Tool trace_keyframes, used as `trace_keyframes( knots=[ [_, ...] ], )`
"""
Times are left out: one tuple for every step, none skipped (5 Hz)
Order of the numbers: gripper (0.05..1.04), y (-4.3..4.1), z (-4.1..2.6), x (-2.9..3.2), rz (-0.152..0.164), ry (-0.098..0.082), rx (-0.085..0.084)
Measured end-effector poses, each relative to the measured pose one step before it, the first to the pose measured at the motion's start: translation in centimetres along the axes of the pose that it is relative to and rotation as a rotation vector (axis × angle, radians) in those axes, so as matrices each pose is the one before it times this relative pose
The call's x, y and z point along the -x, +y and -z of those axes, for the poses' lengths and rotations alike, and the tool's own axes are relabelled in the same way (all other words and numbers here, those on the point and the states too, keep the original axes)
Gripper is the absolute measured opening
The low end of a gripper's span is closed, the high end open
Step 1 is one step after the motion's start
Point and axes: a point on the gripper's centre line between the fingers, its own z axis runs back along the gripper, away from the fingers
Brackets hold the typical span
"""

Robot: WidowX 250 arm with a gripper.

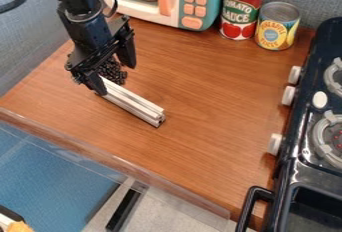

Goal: Sweep into pile

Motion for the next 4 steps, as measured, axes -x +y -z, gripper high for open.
trace_keyframes(
  knots=[
    [1.001, 0.446, 0.735, 0.158, -0.0062, 0.0136, -0.0258],
    [1.001, -0.129, 0.262, 0.528, -0.0049, 0.0047, -0.0106],
    [1.001, 0.275, 0.731, 0.312, -0.0023, -0.0040, -0.0408],
    [1.001, -0.171, 0.737, 0.224, 0.0175, -0.0106, -0.0200]
  ],
)
